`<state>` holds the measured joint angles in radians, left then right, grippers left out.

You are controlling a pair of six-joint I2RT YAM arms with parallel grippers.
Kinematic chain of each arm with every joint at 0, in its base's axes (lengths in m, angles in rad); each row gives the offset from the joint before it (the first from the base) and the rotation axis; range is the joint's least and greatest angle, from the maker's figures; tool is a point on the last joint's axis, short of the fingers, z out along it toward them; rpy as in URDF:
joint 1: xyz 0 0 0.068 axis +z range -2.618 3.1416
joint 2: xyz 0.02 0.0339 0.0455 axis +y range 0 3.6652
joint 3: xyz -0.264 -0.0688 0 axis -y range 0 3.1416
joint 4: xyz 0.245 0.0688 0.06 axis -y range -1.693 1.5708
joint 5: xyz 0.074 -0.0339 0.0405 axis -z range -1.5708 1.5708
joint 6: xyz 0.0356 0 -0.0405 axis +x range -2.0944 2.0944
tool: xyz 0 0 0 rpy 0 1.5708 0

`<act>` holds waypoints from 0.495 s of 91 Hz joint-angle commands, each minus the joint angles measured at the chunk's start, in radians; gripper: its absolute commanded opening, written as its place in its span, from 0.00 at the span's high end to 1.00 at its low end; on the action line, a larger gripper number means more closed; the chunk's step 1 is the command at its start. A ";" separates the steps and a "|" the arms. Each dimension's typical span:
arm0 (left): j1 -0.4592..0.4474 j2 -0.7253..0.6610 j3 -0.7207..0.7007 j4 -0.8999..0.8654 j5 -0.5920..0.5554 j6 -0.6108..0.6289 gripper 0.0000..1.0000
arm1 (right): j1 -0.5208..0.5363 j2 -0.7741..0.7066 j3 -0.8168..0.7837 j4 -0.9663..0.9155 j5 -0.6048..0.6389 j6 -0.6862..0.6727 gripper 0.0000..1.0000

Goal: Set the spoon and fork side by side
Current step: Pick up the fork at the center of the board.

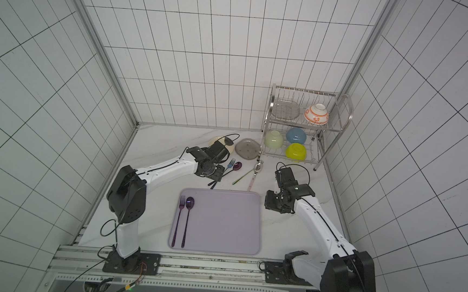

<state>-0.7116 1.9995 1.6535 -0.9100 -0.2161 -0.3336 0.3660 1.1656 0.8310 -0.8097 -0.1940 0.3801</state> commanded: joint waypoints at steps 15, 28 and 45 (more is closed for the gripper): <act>0.062 0.238 0.265 0.000 0.113 0.082 0.39 | -0.003 0.012 0.031 -0.007 0.003 0.022 0.62; 0.065 0.311 0.324 0.016 0.149 0.111 0.43 | -0.003 0.015 0.032 -0.017 -0.002 0.020 0.63; 0.075 0.371 0.374 0.009 0.187 0.119 0.54 | -0.003 0.003 0.008 -0.024 0.002 0.023 0.63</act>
<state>-0.6395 2.3386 1.9919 -0.9104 -0.0761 -0.2340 0.3660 1.1759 0.8326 -0.8124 -0.1967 0.3954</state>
